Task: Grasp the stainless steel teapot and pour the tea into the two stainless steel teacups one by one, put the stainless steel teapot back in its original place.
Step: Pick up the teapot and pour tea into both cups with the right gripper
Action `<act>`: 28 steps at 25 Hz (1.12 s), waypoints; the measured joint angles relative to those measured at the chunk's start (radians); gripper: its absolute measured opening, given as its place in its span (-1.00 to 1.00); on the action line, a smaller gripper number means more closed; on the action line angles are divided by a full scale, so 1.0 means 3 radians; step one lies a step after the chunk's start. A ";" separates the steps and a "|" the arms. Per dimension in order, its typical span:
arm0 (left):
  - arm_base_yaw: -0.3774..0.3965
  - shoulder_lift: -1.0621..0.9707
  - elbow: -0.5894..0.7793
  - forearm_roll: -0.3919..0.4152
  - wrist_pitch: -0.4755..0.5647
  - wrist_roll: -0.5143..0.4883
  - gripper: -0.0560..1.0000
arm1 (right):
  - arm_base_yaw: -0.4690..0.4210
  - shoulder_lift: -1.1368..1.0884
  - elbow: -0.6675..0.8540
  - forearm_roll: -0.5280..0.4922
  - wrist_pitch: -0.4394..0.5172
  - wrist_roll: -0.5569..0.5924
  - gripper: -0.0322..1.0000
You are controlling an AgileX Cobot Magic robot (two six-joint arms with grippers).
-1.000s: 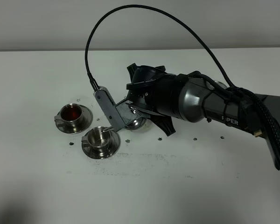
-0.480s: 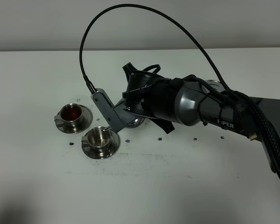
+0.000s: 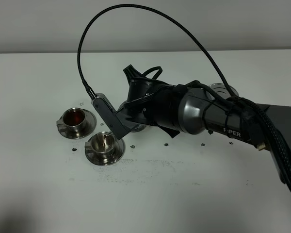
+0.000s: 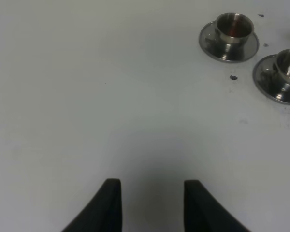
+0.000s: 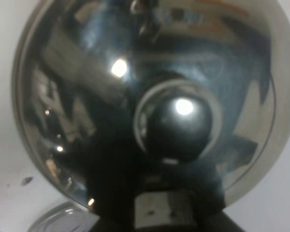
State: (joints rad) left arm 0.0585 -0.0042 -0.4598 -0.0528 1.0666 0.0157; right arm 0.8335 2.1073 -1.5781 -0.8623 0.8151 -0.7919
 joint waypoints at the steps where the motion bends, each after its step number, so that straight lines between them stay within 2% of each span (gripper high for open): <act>1: 0.0000 0.0000 0.0000 0.0000 0.0000 0.0000 -0.21 | 0.0007 0.0000 0.0000 -0.0007 0.0004 0.0000 -0.60; 28: 0.0000 0.0000 0.0000 0.0000 0.0000 -0.0003 -0.21 | 0.0123 0.0077 -0.0003 -0.0351 0.0062 0.0000 -0.60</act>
State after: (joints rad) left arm 0.0585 -0.0042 -0.4598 -0.0528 1.0666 0.0148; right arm 0.8704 2.1305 -1.5789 -0.9676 0.8336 -0.7919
